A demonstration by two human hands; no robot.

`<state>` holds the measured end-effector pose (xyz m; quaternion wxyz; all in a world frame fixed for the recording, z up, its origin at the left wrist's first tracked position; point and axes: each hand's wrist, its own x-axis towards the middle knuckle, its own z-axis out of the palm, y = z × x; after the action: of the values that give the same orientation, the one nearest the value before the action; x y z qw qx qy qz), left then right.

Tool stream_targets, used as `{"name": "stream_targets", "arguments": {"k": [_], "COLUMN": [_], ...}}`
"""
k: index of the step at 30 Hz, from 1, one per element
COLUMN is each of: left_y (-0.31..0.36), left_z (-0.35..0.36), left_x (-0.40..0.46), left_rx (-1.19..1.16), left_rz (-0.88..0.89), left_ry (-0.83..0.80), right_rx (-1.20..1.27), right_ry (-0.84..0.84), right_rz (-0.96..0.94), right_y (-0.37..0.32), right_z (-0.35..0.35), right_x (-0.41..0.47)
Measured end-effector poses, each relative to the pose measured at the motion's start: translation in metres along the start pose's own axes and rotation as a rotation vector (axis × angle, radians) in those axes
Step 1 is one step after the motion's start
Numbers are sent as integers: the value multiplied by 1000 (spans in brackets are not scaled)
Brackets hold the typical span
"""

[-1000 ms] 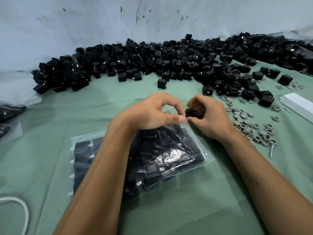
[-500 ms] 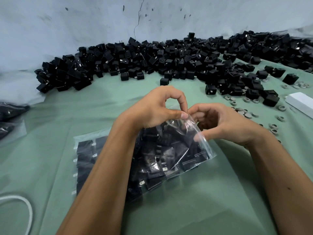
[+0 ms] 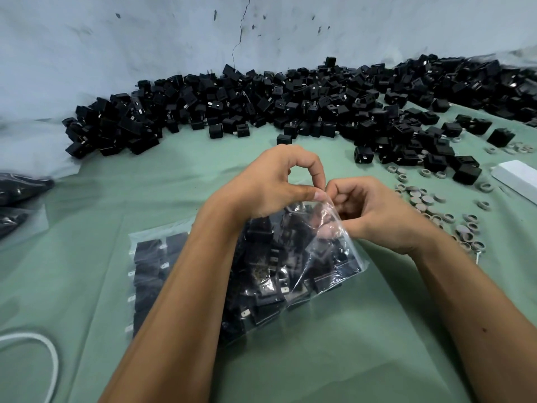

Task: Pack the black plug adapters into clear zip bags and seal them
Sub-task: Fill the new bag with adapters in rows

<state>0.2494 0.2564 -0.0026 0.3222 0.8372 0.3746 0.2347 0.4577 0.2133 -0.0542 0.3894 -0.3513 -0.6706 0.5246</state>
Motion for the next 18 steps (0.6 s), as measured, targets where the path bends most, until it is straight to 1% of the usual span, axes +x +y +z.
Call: {"name": "stream_targets", "arguments": {"k": [5,6,8,11,15,17,18], "left_y": [-1,-2,-1,-1,-5,-6,-7], "left_z": [-1,-1,0,2,2,3,3], "left_x": [-1,-1,-1,0,1,1,2], "left_rx": [-14,-15,-12,-14,7,13,7], "left_rz": [-7,-7,-6,-6,5,18,27], "left_ry": [-2,-1,1,-3,-3,-10,-19], "right_rx": [-137,-163,-193,-152,-186,-167,-112], "right_ry": [169,170,114,44,90,140,150], "right_rz": [-1,-2,-14,-39,-21,49,92], "right_y": [3,4,4,7,6,5,4], "right_z": [-6,-6,-2,7,5,-1,-4], "right_x": [-1,0,2,5,5,4,3]}}
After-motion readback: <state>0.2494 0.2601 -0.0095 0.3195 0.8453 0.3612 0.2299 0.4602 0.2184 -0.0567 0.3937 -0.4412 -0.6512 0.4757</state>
